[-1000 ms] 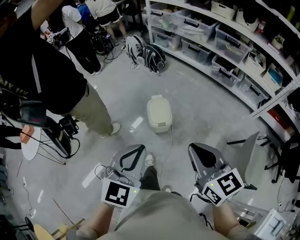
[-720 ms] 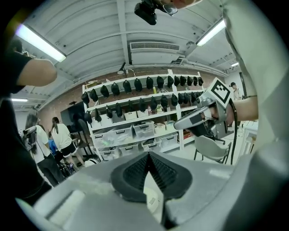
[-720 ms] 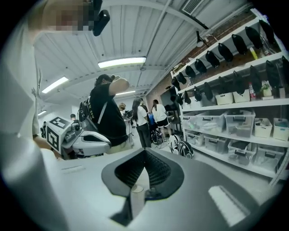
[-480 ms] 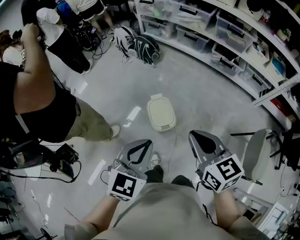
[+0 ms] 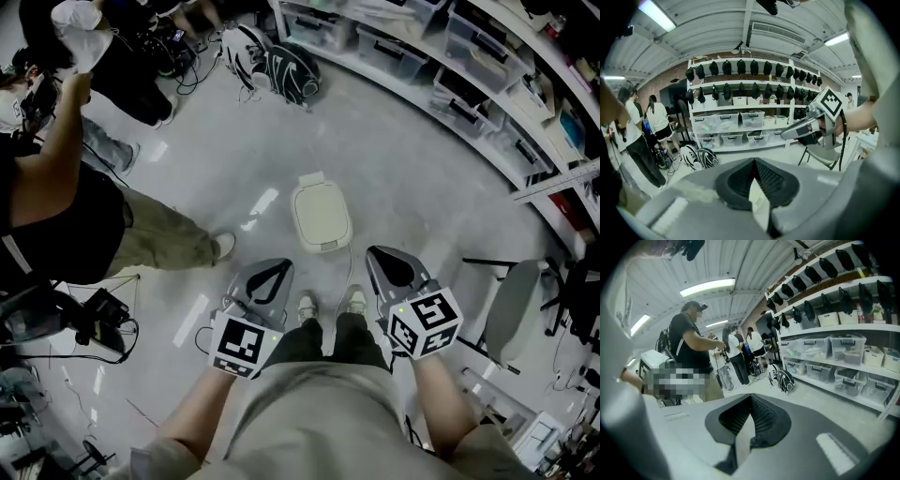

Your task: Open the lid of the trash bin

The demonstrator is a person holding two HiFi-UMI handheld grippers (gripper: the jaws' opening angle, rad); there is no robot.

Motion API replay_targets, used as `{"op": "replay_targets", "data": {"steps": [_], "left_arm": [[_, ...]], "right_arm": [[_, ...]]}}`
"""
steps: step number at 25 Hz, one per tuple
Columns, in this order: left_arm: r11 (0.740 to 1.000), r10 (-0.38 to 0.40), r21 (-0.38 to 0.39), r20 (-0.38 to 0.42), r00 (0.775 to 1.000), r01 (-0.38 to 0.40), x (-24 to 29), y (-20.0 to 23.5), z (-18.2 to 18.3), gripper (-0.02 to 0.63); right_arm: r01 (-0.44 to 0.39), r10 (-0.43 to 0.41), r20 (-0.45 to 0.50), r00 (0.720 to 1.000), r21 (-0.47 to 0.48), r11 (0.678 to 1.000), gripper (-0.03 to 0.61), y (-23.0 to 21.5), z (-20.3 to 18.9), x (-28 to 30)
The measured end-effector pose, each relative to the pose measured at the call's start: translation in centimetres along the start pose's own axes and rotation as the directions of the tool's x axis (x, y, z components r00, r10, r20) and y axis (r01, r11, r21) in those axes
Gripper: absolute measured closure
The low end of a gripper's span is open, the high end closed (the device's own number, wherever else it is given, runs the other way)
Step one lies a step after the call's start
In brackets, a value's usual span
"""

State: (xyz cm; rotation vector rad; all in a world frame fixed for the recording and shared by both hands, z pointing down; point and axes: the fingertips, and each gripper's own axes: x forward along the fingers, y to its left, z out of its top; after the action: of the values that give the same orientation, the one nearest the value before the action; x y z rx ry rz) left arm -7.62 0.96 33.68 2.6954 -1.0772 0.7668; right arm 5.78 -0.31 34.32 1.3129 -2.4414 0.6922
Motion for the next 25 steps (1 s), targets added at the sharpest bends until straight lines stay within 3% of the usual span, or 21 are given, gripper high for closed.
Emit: {"op": "replay_targets", "data": {"steps": [9, 25], "left_arm": [[0.989, 0.051, -0.132, -0.122, 0.991, -0.067, 8.0, 1.5, -8.8, 0.612], [0.95, 0.033, -0.29, -0.266, 0.963, -0.113, 19.6, 2.9, -27.1, 0.612]], "right_arm": [[-0.068, 0.079, -0.198, 0.977, 0.061, 0.996, 0.575, -5.8, -10.6, 9.5], [-0.092, 0.119, -0.479, 0.87, 0.081, 0.993, 0.575, -10.6, -32.5, 23.8]]}}
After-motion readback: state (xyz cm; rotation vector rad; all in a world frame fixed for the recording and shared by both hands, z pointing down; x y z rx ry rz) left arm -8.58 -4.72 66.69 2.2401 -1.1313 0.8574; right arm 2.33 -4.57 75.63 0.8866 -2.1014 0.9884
